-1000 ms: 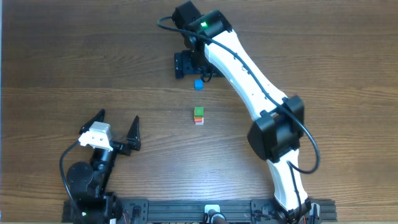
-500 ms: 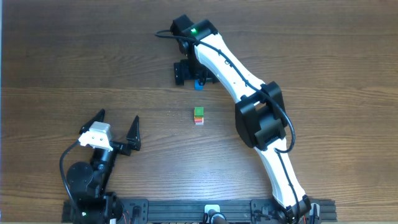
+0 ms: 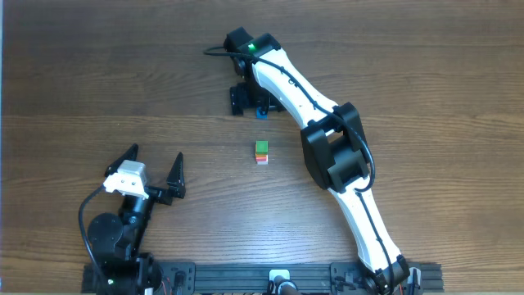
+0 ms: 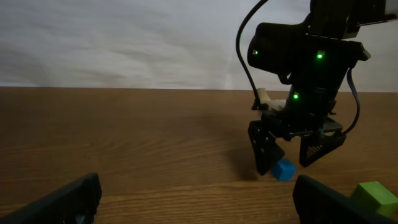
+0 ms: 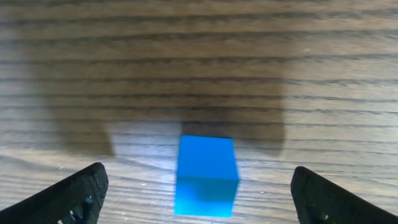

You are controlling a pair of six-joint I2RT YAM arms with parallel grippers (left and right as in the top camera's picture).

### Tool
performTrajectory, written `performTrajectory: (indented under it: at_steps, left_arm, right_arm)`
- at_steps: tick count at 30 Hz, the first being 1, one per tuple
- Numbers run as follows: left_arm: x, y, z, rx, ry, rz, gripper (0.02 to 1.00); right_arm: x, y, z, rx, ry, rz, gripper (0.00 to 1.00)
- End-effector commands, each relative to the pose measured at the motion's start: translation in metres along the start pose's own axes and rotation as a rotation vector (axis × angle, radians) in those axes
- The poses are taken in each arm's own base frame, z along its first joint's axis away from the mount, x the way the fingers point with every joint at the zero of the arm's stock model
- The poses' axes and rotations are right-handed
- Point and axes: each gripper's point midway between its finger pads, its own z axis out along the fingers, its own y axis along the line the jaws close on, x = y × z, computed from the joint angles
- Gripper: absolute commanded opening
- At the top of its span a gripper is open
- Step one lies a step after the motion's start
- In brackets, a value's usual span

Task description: Stack Cubes

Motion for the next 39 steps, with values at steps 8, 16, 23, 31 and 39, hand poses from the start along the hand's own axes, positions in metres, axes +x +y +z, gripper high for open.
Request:
performTrajectory:
  at_steps: [8,16,23,31,39]
  left_arm:
    - [0.0014,-0.0013,0.0002,0.007,-0.002,0.015,1.000]
    - [0.0014,-0.0014,0.0002,0.007,-0.002,0.015,1.000]
    - [0.0014,-0.0014,0.0002,0.007,-0.002,0.015,1.000]
    - [0.0014,-0.0014,0.0002,0.007,-0.002,0.015,1.000]
    - [0.0014,-0.0013,0.0002,0.007,-0.002,0.015,1.000]
  right_arm:
    - [-0.0080,-0.0146,0.0013,0.050,-0.023,0.078,0.864]
    - [-0.0073,-0.0127,0.0015,0.049,-0.023,0.075,0.809]
    - [-0.0037,-0.0123,0.0057,0.054,-0.013,0.089,0.779]
    - [-0.0013,-0.0110,0.0080,0.050,-0.005,0.093,0.630]
    - [0.0009,-0.0066,0.0080,0.046,-0.002,0.085,0.553]
